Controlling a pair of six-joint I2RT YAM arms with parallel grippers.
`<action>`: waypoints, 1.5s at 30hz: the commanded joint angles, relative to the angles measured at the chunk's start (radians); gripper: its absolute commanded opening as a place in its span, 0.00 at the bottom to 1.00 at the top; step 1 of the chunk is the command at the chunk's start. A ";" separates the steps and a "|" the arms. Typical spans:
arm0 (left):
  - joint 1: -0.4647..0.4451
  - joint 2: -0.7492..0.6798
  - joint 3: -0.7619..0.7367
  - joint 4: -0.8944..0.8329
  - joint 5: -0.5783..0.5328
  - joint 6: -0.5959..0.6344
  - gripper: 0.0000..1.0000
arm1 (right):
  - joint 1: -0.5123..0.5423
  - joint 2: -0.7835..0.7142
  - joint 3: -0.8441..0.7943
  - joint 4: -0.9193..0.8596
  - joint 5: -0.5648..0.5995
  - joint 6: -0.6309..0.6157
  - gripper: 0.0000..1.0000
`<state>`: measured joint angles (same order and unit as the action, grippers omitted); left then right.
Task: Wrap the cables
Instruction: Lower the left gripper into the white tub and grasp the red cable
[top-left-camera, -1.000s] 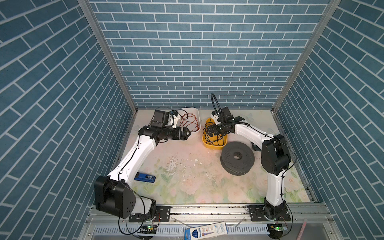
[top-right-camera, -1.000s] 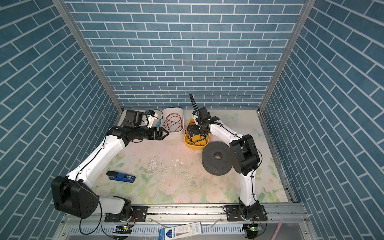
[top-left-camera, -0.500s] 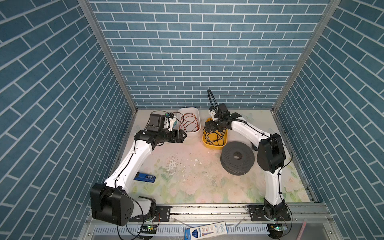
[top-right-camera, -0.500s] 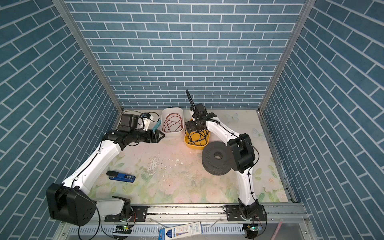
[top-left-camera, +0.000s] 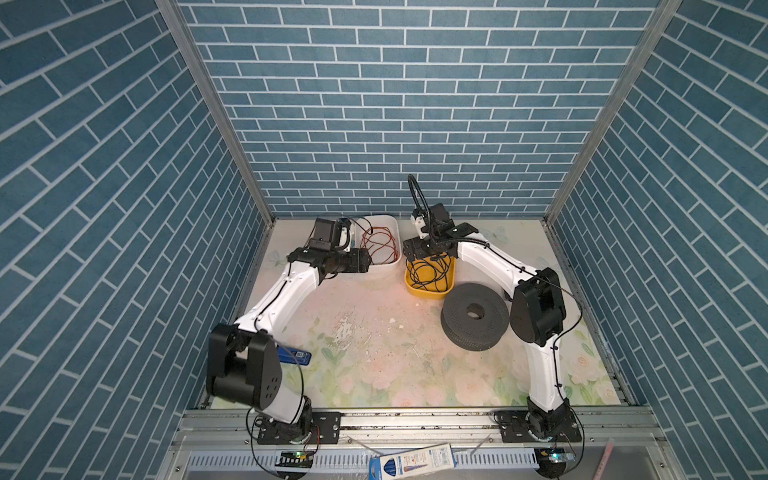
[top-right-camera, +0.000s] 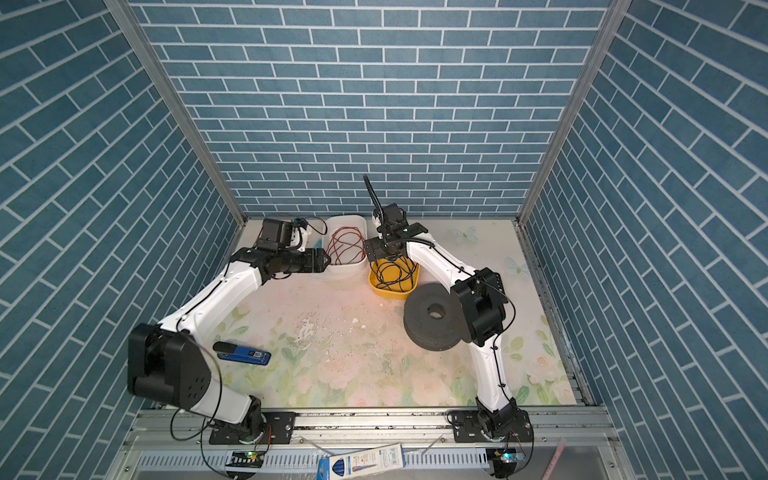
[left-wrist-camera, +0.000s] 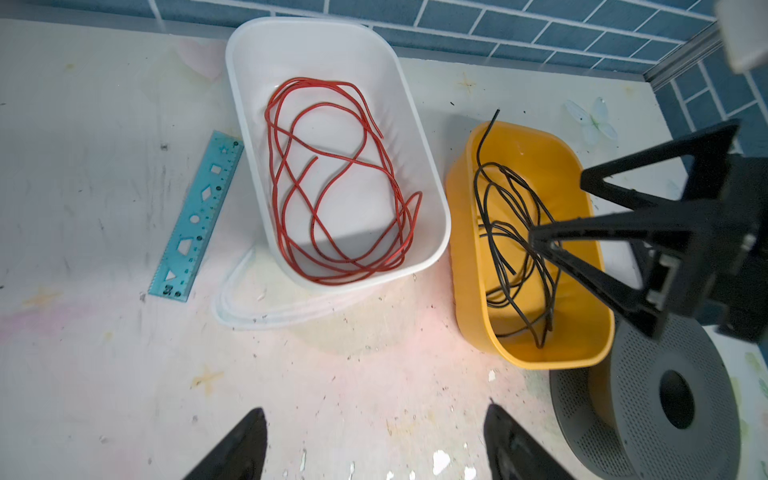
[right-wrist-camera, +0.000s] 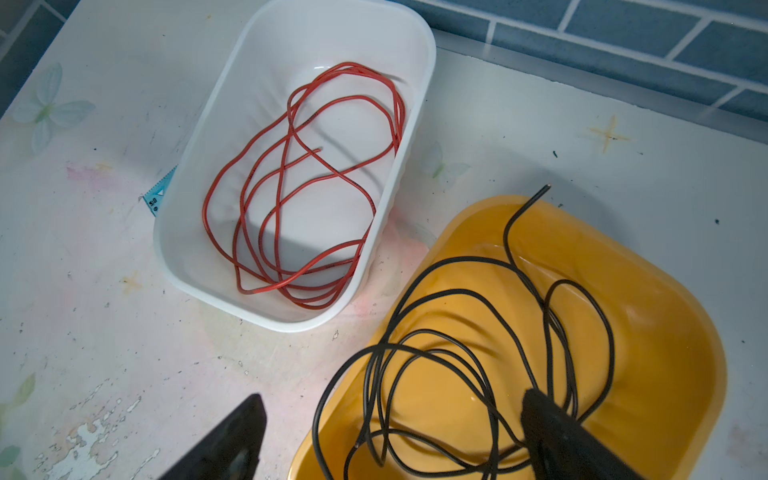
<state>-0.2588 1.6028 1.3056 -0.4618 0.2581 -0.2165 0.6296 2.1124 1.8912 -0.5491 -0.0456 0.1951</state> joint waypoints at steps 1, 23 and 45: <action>-0.025 0.100 0.090 0.050 -0.045 0.039 0.83 | 0.007 -0.087 -0.050 0.012 -0.024 0.046 0.96; -0.132 0.733 0.708 -0.183 -0.229 0.138 0.79 | 0.018 -0.421 -0.415 0.089 -0.029 0.109 0.97; -0.138 0.831 0.746 -0.180 -0.256 0.134 0.76 | 0.018 -0.448 -0.484 0.108 -0.036 0.104 0.97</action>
<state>-0.3935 2.3795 2.0251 -0.5987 0.0364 -0.0963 0.6415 1.6752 1.4292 -0.4477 -0.0742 0.2840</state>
